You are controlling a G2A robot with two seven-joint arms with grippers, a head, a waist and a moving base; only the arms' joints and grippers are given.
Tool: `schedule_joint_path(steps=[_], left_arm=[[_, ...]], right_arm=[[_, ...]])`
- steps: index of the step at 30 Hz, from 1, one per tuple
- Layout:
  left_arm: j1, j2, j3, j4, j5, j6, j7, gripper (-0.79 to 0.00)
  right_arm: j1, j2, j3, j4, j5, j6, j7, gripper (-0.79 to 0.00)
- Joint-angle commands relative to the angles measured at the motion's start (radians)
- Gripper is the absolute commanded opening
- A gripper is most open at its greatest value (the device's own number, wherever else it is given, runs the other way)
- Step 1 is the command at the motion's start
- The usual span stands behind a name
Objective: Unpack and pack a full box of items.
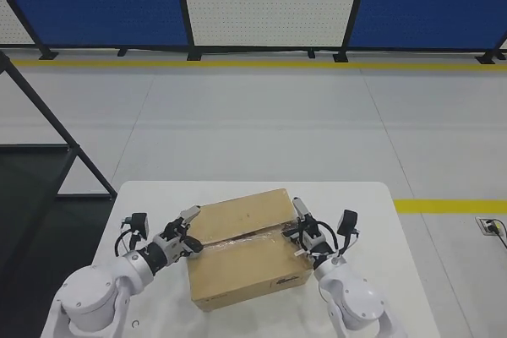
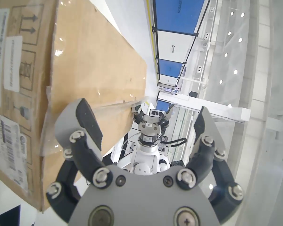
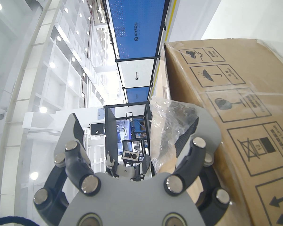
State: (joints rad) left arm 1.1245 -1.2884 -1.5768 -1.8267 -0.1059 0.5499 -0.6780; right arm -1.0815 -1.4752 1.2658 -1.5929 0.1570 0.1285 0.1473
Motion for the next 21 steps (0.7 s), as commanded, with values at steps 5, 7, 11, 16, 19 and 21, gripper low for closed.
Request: schedule_joint_path(steps=[5,7,11,16,19,21], left_arm=[[-0.011,0.005,0.029,0.034,0.012,0.001,0.023,0.0],[-0.011,0.007,0.029,0.038,0.011,0.005,0.021,0.0],[-0.006,0.013,0.025,0.036,0.007,0.006,0.018,0.0],[0.0,0.018,0.027,0.038,-0.002,0.006,0.024,0.0],[0.01,0.021,0.027,0.03,-0.009,0.004,0.026,0.0],[0.017,0.024,0.025,0.021,-0.015,0.001,0.026,0.0]], right_arm=[[0.001,0.001,0.003,0.002,0.002,-0.004,0.001,0.0],[0.001,0.001,0.004,0.0,0.0,-0.003,0.001,0.0],[-0.001,0.002,0.009,-0.006,-0.003,-0.004,-0.003,0.0],[-0.025,0.006,0.045,-0.043,0.0,-0.02,-0.03,0.0],[-0.053,0.01,0.076,-0.091,0.0,-0.025,-0.047,0.0],[-0.072,0.012,0.089,-0.132,0.0,-0.026,-0.054,0.0]])
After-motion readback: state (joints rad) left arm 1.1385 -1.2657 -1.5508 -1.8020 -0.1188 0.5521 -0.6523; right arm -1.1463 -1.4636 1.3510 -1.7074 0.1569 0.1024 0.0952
